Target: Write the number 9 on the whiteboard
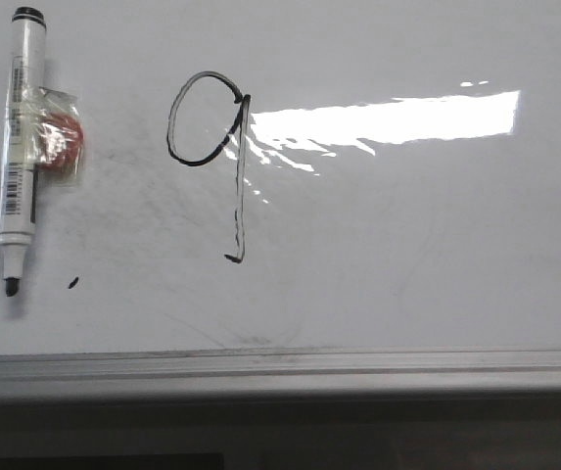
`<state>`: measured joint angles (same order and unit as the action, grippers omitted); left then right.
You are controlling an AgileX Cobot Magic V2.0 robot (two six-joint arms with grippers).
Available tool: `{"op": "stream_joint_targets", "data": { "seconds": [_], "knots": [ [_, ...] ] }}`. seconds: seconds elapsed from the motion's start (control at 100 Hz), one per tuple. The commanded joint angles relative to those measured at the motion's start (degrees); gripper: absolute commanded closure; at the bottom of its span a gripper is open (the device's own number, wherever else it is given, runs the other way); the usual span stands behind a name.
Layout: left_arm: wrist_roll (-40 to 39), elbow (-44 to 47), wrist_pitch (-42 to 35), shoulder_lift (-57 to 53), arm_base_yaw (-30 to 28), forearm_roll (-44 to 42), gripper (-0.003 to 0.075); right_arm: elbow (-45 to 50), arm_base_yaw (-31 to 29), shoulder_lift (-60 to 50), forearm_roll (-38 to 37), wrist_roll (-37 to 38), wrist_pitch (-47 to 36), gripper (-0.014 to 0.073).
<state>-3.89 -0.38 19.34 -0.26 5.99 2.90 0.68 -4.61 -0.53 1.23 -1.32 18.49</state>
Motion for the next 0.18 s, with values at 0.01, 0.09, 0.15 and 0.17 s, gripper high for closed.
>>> {"op": "stream_joint_targets", "data": {
  "seconds": [0.01, 0.09, 0.15, 0.17],
  "knots": [
    [-0.06, 2.21, -2.23, -1.57, -0.06, 0.15, 0.0741, 0.69, -0.40, -1.33, -0.25, -0.46, -0.95, 0.0657],
    [-0.06, 2.21, -2.23, -1.57, -0.06, 0.15, 0.0741, 0.69, -0.40, -1.33, -0.25, -0.46, -0.95, 0.0657],
    [-0.06, 2.21, -2.23, -1.57, -0.06, 0.15, 0.0741, 0.69, -0.40, -1.33, -0.25, -0.46, -0.95, 0.0657],
    [-0.06, 2.21, -2.23, -1.57, -0.06, 0.15, 0.0741, 0.69, -0.40, -1.33, -0.25, -0.46, -0.95, 0.0657]
  ]
}}
